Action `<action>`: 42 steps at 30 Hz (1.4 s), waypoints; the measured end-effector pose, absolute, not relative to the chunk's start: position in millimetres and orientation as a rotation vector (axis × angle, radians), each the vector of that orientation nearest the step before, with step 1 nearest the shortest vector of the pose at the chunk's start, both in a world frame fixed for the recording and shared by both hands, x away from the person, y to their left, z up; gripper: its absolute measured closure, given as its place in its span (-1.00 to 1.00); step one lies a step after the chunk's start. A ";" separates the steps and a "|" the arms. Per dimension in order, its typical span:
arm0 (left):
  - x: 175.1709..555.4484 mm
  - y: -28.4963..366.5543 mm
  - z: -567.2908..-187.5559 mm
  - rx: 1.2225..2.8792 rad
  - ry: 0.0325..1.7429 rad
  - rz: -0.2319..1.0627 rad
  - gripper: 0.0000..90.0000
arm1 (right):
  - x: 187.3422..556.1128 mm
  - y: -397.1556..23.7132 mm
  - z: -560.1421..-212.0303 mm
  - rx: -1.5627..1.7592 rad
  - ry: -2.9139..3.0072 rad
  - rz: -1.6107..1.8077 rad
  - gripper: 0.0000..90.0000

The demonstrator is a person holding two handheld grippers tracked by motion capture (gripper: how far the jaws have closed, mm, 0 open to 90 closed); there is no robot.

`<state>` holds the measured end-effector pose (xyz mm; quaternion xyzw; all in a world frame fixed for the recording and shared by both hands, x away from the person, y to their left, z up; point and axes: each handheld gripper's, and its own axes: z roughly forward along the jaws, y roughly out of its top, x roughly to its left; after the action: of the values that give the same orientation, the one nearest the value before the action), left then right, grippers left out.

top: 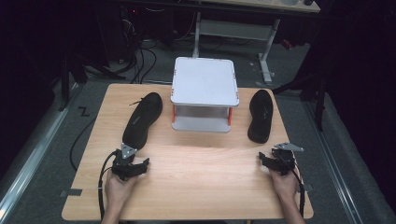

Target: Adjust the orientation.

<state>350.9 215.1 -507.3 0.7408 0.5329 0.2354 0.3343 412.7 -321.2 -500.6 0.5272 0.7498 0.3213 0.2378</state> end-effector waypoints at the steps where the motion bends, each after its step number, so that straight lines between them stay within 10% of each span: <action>1: 350.8 215.1 -507.3 1.933 1.392 0.614 -0.37 | 412.7 -321.2 -500.6 1.445 2.054 0.880 -0.16; 42: 344.0 233.0 -459.3 1.767 1.373 0.750 -0.34 | 412.8 -321.0 -500.6 1.440 2.059 0.882 -0.18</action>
<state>344.0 233.0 -459.3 0.6923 0.5380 0.2936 0.3808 412.8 -321.0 -500.6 0.5255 0.7512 0.3216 0.2369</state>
